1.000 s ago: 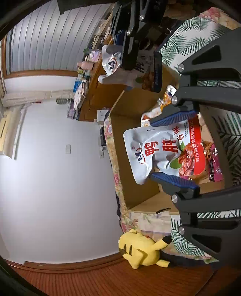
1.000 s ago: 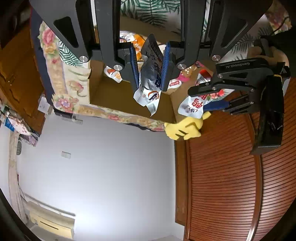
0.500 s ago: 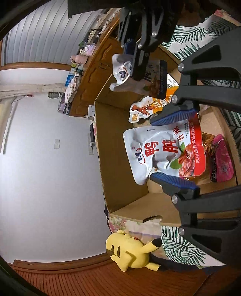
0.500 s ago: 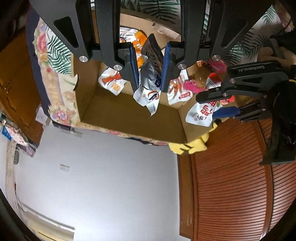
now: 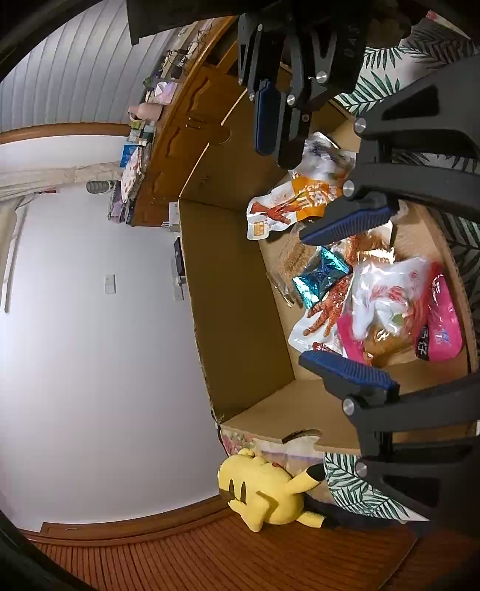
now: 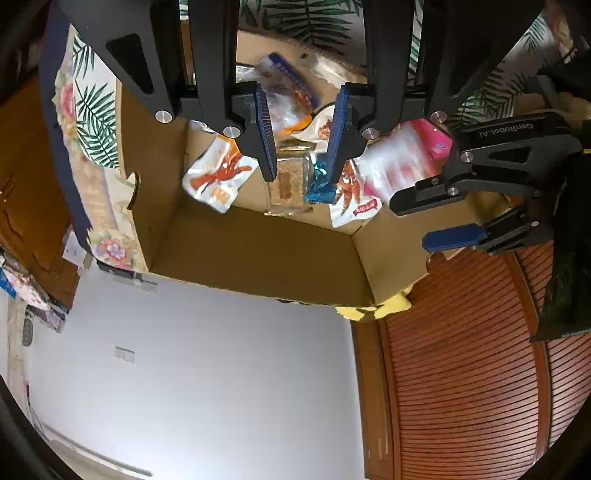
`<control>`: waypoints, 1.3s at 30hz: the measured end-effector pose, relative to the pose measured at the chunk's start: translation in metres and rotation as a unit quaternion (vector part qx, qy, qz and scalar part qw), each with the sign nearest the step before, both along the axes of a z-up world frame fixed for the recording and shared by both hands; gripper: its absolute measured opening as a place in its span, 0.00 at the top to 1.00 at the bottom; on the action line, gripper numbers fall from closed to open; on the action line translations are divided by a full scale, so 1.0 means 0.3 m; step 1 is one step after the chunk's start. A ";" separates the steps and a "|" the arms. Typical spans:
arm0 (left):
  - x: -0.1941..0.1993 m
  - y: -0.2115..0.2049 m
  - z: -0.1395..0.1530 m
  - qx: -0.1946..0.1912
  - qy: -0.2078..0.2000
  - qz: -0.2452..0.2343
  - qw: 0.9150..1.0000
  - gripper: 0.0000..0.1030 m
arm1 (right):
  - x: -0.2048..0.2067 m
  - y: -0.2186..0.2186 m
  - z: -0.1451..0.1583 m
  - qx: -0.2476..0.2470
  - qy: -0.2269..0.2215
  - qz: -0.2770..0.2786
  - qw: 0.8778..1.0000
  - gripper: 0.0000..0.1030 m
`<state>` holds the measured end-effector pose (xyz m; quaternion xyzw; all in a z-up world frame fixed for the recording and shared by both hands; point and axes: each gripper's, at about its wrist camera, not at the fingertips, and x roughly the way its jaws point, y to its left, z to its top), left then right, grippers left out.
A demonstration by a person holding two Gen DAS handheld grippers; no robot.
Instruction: Organize snacks
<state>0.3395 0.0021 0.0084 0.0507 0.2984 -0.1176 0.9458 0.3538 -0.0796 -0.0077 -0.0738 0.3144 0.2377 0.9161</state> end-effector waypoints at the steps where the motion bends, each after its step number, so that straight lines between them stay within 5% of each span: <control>1: -0.007 0.002 0.004 -0.003 0.001 0.001 1.000 0.42 | -0.007 0.000 0.002 0.001 0.000 0.000 1.000 0.75; 23: -0.485 0.021 0.197 -0.015 -0.049 0.019 0.998 0.33 | -0.469 -0.088 0.178 0.036 -0.053 -0.033 0.997 0.65; 39: -0.772 0.023 0.194 -0.019 -0.072 0.044 0.996 0.30 | -0.742 -0.179 0.167 0.055 -0.080 -0.071 0.993 0.48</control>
